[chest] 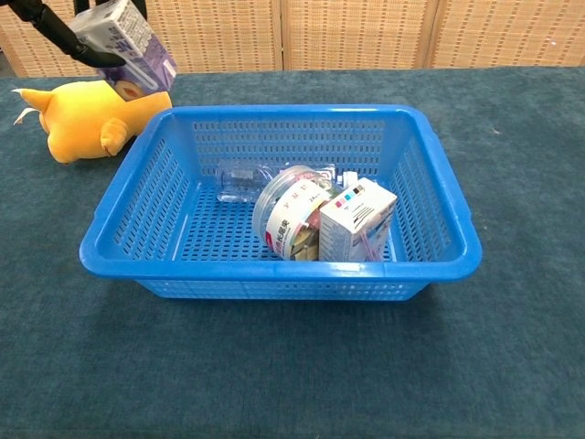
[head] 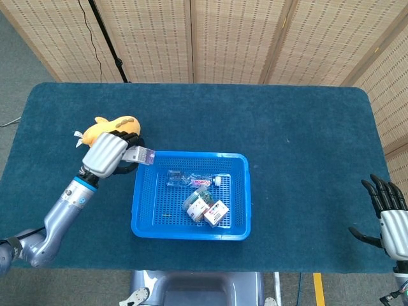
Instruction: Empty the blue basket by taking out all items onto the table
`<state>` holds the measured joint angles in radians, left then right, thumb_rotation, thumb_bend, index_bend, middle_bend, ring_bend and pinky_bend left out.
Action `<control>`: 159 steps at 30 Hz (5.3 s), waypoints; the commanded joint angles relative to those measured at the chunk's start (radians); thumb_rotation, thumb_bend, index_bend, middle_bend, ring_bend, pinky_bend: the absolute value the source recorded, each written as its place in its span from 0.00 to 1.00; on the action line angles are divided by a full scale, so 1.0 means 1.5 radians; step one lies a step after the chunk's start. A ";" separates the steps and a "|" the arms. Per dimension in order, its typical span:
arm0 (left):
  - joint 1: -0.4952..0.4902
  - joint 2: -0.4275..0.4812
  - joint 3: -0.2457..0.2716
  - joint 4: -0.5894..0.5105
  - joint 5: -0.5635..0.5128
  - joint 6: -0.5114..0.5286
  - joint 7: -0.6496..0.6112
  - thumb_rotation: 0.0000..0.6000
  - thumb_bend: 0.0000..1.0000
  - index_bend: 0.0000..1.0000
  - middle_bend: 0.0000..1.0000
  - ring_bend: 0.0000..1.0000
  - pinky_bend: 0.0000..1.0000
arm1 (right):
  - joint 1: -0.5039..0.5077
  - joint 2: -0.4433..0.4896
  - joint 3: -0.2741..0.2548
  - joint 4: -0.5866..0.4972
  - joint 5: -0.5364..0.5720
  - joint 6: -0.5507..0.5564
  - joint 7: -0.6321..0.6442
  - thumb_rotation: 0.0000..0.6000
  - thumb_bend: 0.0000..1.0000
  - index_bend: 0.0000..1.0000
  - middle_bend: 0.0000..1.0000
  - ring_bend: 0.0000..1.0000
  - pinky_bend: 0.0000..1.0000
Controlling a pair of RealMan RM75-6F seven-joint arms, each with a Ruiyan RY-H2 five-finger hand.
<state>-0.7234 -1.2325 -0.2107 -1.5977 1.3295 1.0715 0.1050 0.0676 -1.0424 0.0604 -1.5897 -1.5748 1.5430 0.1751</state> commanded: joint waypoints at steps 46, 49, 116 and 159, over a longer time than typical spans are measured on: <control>-0.059 -0.150 0.051 -0.001 0.107 -0.096 0.067 1.00 0.06 0.00 0.00 0.04 0.16 | 0.000 0.008 0.003 0.003 0.007 0.000 0.024 1.00 0.00 0.00 0.00 0.00 0.00; -0.072 -0.182 0.041 0.019 0.066 -0.118 0.101 1.00 0.07 0.01 0.00 0.05 0.17 | 0.000 0.009 0.004 0.005 0.009 0.000 0.029 1.00 0.00 0.00 0.00 0.00 0.00; -0.076 -0.086 -0.069 -0.066 -0.033 0.011 0.193 1.00 0.30 0.55 0.43 0.47 0.56 | -0.005 0.018 0.008 0.003 0.012 0.004 0.054 1.00 0.00 0.00 0.00 0.00 0.00; 0.186 -0.068 0.193 0.338 0.203 0.126 -0.261 1.00 0.15 0.03 0.00 0.01 0.14 | -0.008 0.019 -0.004 -0.013 -0.014 0.013 0.038 1.00 0.00 0.00 0.00 0.00 0.00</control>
<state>-0.4338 -1.3465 0.0623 -1.0582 1.6366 1.3133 -0.3050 0.0550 -1.0139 0.0538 -1.6096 -1.5955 1.5632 0.2315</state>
